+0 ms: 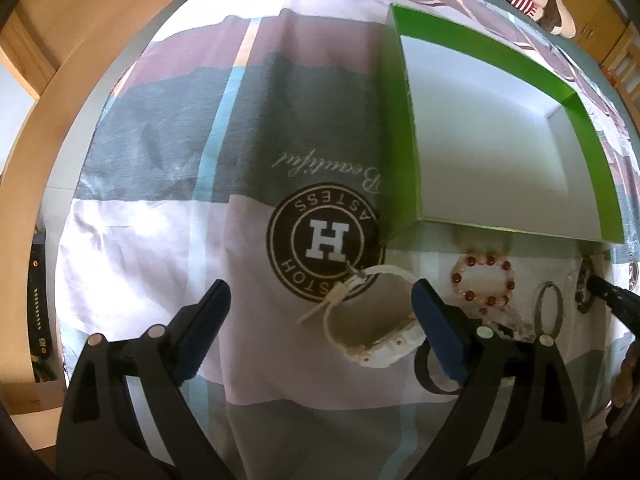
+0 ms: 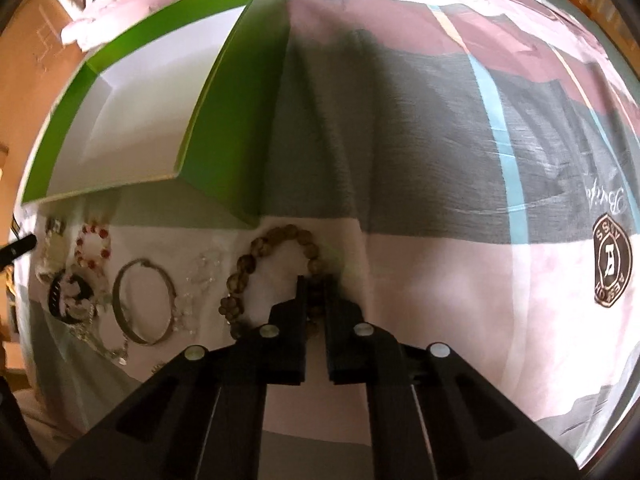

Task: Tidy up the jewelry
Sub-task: 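Grasp the cream watch with the left tool while the right tool grasps the brown beaded bracelet, then carry both items into the green box and open both tools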

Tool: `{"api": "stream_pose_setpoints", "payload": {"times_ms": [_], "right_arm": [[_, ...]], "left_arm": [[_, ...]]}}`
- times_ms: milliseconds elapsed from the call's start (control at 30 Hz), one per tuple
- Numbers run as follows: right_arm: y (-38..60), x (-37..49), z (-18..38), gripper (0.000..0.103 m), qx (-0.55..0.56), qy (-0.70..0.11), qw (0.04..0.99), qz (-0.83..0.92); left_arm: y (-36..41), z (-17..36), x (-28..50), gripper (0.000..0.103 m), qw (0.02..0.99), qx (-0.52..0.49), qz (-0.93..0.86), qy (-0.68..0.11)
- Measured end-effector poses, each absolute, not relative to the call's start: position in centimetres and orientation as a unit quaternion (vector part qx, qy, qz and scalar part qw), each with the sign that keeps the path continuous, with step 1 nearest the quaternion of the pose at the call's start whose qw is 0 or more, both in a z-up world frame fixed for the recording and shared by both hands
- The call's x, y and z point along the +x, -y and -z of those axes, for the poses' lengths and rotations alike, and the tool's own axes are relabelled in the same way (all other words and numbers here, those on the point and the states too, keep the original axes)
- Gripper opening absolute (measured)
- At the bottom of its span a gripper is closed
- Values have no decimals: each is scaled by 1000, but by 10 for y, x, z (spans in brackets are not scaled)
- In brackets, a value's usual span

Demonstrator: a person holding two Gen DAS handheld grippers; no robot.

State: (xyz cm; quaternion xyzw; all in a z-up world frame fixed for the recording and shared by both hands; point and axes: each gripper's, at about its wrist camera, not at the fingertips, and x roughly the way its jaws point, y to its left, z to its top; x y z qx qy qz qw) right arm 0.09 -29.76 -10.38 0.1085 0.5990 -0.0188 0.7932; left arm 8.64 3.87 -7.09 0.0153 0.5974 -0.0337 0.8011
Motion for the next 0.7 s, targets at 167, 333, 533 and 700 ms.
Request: {"api": "stream_pose_setpoints", "payload": {"times_ms": [167, 333, 533, 700], "right_arm": [[304, -1, 83, 7, 88, -575, 814, 11], [290, 1, 82, 7, 79, -572, 817, -3], [295, 12, 93, 7, 93, -574, 814, 1], [297, 8, 78, 7, 106, -543, 833, 2]], "left_arm": [[-46, 83, 91, 79, 790, -12, 45, -611], [-39, 97, 94, 47, 782, 7, 52, -621], [-26, 99, 90, 11, 788, 38, 59, -612], [-25, 83, 82, 8, 807, 32, 60, -586]]}}
